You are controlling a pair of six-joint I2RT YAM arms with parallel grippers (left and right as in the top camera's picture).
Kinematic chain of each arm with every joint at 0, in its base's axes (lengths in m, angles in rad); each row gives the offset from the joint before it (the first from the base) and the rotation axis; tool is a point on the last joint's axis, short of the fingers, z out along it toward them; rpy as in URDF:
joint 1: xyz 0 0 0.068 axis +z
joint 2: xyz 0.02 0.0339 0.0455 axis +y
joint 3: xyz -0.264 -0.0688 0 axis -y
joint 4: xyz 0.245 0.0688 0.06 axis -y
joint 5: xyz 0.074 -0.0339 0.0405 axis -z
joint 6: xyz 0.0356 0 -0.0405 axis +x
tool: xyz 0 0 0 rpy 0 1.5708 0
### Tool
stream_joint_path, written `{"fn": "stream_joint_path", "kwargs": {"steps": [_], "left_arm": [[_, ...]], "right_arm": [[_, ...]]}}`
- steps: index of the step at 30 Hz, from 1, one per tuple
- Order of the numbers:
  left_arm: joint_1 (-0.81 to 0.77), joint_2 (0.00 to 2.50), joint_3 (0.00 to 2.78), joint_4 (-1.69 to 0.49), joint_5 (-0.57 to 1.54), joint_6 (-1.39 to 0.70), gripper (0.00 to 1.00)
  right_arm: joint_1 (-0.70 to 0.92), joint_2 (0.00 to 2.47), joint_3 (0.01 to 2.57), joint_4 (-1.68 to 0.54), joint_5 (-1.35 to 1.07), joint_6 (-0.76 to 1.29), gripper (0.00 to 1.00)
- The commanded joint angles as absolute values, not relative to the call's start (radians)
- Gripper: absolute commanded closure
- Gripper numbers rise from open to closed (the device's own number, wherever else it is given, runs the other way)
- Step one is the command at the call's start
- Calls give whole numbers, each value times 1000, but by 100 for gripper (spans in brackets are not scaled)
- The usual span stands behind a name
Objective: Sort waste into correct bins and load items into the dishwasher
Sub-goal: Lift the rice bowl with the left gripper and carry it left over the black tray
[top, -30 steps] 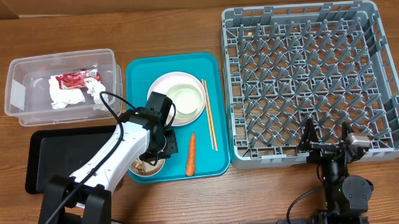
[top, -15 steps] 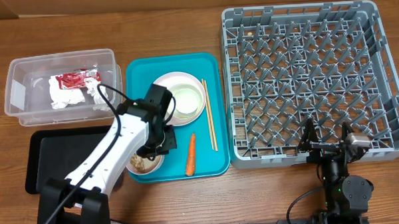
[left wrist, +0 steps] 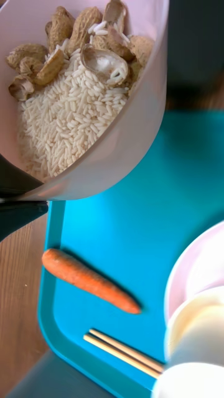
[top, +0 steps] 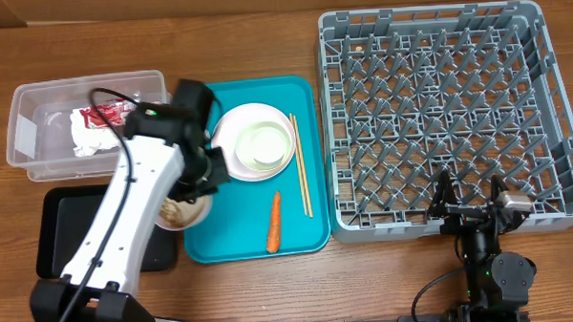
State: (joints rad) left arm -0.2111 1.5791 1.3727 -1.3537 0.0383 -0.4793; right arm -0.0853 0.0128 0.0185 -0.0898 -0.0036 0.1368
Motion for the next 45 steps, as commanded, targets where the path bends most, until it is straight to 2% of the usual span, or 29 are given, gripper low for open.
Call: {"fn": "stream_joint_path", "kwargs": {"steps": [1,11,20,37,45], "left_arm": [[-118,1567,1433,-1369,27,-440,96],[206,1541,1435,-1344,131,-339,96],[462,1541,1434,-1246,427,-221,96],[591,1541,1337,-1170,482,-152,96],[716,1541,1251,-1105,632,-110,96]], "right_arm": [[-89,3,8,-84,-10,133,0],[-89,3,8,-84,-10,133,0],[-89,3,8,-84,-10,133,0],[-89,3,8,-84,-10,133,0],[-89,3,8,-84,-10,133,0]]}}
